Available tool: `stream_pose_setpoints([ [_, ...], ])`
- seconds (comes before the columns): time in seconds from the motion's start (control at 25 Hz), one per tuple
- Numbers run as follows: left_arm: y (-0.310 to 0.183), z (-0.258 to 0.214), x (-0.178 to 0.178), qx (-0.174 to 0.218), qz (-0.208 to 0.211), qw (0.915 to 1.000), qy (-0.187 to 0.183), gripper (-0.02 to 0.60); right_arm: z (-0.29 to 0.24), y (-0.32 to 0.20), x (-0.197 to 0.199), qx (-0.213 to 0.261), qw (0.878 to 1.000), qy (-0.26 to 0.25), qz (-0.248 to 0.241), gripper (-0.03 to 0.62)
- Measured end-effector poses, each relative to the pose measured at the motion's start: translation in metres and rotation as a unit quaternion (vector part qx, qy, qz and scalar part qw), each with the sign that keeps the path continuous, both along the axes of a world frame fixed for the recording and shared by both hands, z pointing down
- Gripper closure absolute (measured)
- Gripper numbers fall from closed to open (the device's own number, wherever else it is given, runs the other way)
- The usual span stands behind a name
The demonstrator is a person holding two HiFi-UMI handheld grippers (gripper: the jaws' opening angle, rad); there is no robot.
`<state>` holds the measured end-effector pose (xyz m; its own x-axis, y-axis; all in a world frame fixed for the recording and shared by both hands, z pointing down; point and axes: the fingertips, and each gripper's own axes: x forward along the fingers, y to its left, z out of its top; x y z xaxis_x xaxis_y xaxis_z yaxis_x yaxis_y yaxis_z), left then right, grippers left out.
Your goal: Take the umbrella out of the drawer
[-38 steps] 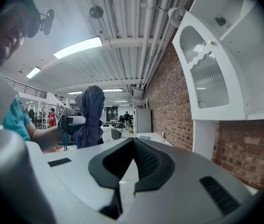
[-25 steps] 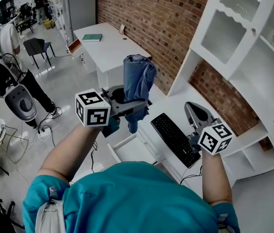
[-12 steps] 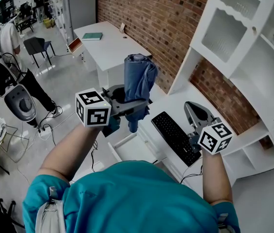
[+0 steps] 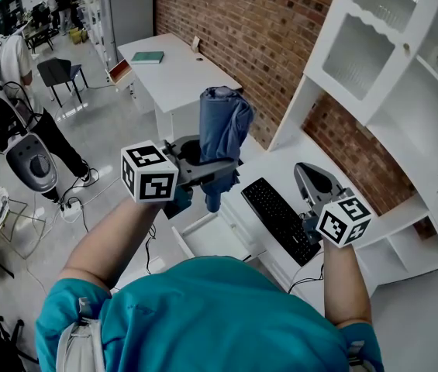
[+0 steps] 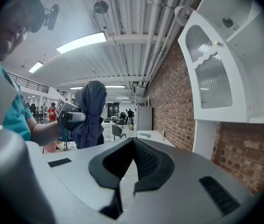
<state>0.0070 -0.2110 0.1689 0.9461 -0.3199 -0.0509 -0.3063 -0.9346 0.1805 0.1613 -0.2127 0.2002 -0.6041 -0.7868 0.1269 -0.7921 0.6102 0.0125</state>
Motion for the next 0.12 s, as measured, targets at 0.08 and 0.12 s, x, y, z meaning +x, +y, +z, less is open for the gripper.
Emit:
stream_pose_setpoints([
  [0.08, 0.0006, 0.0001, -0.0001, 0.000, 0.000, 1.0000, 0.001, 0.327, 0.0004, 0.0005, -0.0007, 0.001, 1.000, 0.001, -0.001, 0.574],
  [0.12, 0.0009, 0.0002, -0.0001, 0.000, 0.000, 1.0000, 0.001, 0.327, 0.0006, 0.0007, -0.0011, 0.002, 1.000, 0.002, -0.002, 0.574],
])
